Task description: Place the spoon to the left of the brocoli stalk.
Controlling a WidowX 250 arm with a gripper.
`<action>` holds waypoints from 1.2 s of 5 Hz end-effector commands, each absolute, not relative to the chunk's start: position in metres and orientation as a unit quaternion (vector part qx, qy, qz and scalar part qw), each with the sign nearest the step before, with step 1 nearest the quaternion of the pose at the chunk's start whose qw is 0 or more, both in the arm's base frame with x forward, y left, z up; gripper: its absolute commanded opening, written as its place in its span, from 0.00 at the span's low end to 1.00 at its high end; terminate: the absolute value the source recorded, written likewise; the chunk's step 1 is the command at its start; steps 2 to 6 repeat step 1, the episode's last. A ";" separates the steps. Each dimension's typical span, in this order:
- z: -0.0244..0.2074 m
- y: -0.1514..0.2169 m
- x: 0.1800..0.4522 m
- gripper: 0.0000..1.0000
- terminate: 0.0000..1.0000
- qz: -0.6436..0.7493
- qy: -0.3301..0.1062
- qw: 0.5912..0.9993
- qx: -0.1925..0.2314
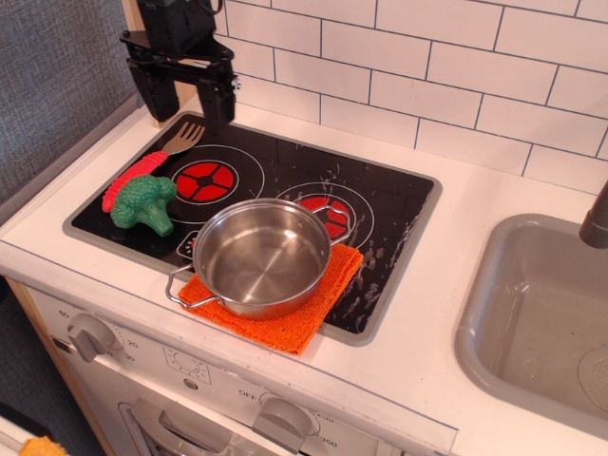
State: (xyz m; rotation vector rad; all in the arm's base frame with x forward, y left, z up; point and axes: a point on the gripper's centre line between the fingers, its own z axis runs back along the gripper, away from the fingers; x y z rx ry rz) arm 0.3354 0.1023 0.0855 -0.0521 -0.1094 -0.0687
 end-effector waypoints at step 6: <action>0.112 0.102 0.336 1.00 1.00 -0.037 -0.084 0.996 -0.015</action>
